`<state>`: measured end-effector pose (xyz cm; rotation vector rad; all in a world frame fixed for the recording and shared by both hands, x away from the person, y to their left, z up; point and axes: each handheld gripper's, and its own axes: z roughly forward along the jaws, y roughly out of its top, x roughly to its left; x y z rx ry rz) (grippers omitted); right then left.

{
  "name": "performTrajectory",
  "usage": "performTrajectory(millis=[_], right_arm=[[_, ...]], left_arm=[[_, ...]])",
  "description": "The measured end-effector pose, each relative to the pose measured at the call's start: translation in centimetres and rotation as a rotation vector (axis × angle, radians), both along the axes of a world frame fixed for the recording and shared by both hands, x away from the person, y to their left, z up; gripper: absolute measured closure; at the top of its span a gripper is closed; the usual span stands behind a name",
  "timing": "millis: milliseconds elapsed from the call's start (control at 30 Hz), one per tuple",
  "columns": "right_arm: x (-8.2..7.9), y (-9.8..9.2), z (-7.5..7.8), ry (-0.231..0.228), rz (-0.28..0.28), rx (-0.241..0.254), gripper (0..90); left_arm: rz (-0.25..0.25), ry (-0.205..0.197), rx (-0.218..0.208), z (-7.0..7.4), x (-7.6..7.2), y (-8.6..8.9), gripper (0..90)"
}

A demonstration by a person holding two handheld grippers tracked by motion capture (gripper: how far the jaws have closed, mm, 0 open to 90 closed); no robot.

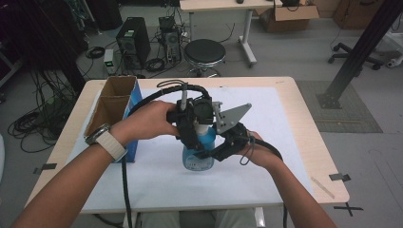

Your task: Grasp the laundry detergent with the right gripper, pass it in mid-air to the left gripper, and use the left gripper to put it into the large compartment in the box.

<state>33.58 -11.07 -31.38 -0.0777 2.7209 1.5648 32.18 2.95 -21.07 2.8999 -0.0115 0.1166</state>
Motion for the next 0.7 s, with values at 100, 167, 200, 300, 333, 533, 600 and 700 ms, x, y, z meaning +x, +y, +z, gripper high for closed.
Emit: performTrajectory(millis=[100, 167, 200, 300, 333, 533, 600, 700], right_arm=[[0.0, 0.0, 0.1, 0.0, 0.006, 0.005, 44.1], [-0.1, 0.0, 0.1, 0.001, 0.01, 0.007, 44.0], [-0.1, 0.1, 0.2, 0.001, 0.012, 0.008, 44.0], [0.0, 0.1, 0.2, 0.005, 0.019, 0.01, 43.6], [0.0, 0.0, 0.2, 0.008, 0.021, 0.01, 43.2], [0.5, -1.9, 0.2, 0.05, -0.024, 0.007, 23.3], [0.8, -3.2, 0.1, 0.076, -0.049, -0.007, 19.5], [0.9, -5.1, 0.1, 0.087, -0.092, -0.037, 14.7]], left_arm=[[0.002, 0.005, -0.005, 0.1, -0.1, 0.1, 37.8], [0.006, 0.008, -0.007, 0.2, -0.1, 0.1, 37.8], [0.007, 0.008, -0.008, 0.2, -0.1, 0.1, 37.9], [0.014, 0.01, -0.005, 0.3, -0.2, 0.2, 37.9], [0.016, 0.012, -0.001, 0.3, -0.2, 0.2, 38.0], [0.054, 0.027, -0.004, 0.5, -0.1, 0.6, 38.0], [0.072, 0.025, -0.007, 0.8, 0.0, 0.9, 38.0], [0.101, 0.016, -0.001, 1.2, 0.2, 1.3, 38.0]])
